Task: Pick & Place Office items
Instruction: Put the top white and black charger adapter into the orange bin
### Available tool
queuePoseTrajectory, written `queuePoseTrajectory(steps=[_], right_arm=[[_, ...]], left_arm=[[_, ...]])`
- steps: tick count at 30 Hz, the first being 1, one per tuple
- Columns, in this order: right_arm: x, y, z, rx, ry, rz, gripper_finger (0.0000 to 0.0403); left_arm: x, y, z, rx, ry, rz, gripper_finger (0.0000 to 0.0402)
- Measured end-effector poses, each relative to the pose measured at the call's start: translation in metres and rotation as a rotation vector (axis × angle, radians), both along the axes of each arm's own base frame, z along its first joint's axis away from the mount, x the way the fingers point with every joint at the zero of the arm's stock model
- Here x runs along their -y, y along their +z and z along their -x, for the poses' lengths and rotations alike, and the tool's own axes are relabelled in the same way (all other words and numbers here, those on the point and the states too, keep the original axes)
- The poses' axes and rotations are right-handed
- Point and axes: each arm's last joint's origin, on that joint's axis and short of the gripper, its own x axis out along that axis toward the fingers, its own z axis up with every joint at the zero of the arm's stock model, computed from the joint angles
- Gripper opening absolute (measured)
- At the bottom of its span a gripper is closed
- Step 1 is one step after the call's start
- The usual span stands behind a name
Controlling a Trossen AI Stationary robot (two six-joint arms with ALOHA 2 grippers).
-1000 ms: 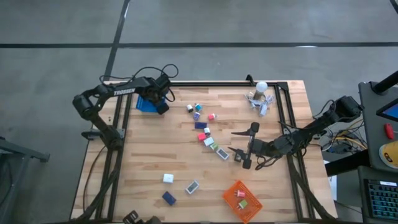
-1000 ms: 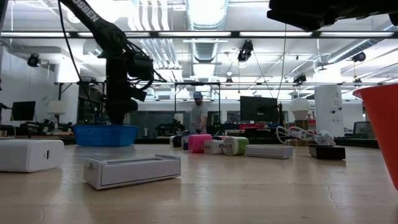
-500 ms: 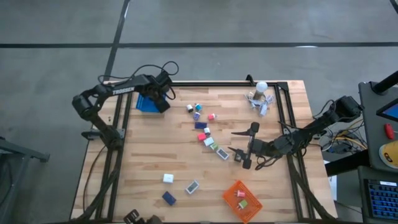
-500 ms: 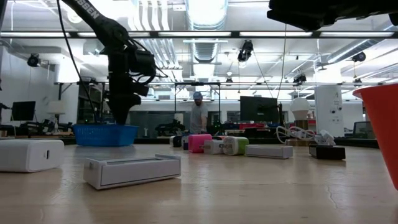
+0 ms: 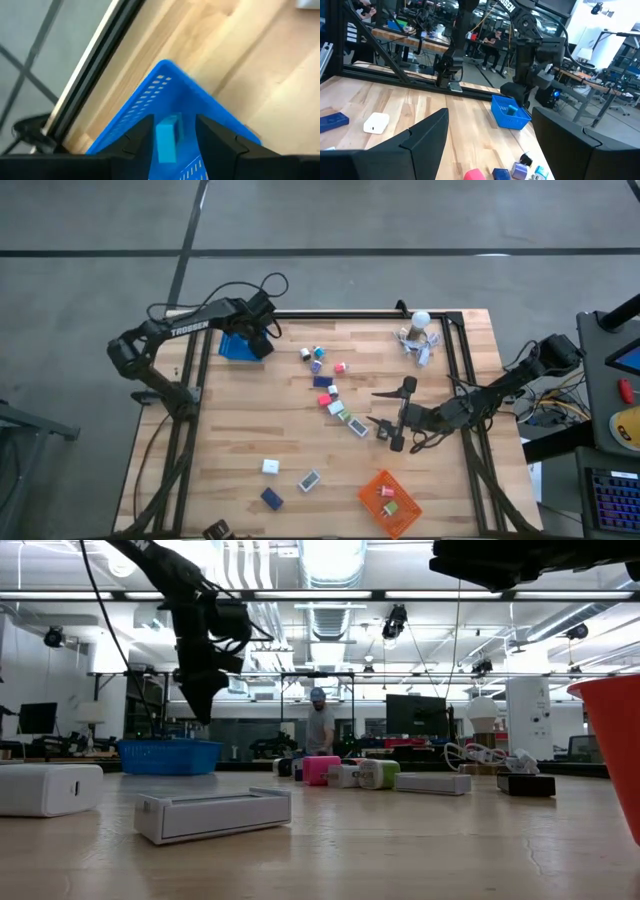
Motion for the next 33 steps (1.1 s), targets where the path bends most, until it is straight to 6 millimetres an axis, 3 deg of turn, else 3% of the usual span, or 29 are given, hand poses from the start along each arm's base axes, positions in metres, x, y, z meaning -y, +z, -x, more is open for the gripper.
queuePoseTrajectory(steps=[13,20,27,33], right_arm=[[0.000,-0.001,0.000,-0.007,0.000,0.005,0.0281],[0.000,-0.001,0.000,-0.007,0.000,0.005,0.0281],[0.000,-0.002,0.000,-0.016,0.000,0.009,0.0281],[0.000,-0.002,0.000,-0.020,0.000,0.009,0.0281]], left_arm=[[0.044,0.003,-0.045,-0.090,-0.666,-0.143,0.0150],[0.057,0.004,-0.056,-0.053,-1.021,-0.141,0.0150],[0.055,0.003,-0.064,-0.047,-1.172,-0.209,0.0150],[0.054,0.005,-0.068,-0.025,-1.186,-0.245,0.0150]])
